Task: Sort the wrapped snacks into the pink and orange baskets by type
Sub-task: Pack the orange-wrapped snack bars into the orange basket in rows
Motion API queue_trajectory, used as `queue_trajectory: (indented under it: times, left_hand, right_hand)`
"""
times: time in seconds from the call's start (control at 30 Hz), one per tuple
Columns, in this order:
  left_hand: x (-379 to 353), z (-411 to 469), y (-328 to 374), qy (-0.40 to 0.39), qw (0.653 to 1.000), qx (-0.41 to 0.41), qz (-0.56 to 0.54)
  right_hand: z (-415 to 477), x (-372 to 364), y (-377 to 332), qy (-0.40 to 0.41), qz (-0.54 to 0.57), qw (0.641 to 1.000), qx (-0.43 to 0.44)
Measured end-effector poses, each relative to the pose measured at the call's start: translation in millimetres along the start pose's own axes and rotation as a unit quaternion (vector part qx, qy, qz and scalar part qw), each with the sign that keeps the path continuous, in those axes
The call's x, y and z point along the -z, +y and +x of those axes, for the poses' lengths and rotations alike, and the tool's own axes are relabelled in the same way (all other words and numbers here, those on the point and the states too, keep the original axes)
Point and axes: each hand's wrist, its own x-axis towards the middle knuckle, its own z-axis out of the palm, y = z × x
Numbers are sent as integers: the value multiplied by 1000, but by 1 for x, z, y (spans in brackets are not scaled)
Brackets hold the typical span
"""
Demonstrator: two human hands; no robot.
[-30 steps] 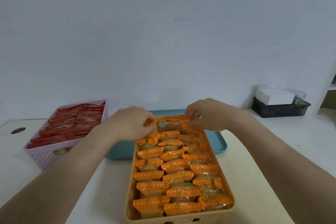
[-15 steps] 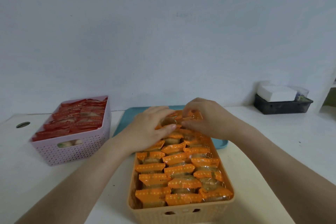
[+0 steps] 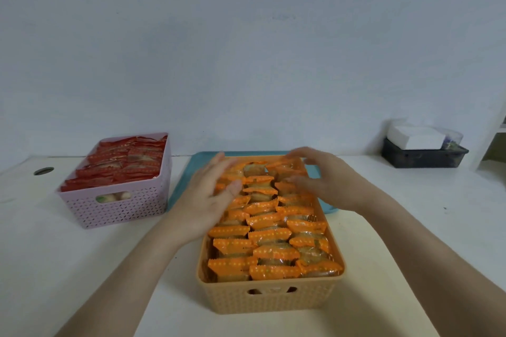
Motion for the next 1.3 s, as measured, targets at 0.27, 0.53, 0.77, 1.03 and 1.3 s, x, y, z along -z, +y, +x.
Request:
queue_trajectory:
  times: [0.27, 0.53, 0.77, 1.03, 1.3]
  left_hand:
    - [-15, -72, -1, 9, 932, 144, -333]
    - [-25, -66, 18, 21, 937, 140, -319]
    - [-26, 1, 26, -12, 932, 154, -327]
    - [-42, 73, 15, 37, 925, 185, -330]
    - [-81, 106, -2, 44, 901, 195, -384]
  right_hand:
    - [-68, -5, -20, -117, 178, 958, -194]
    - [-62, -14, -7, 1, 79, 979, -188]
    - [-21, 21, 6, 67, 146, 963, -216]
    - [26, 22, 32, 89, 286, 906, -300]
    - [46, 3, 59, 83, 279, 916, -275]
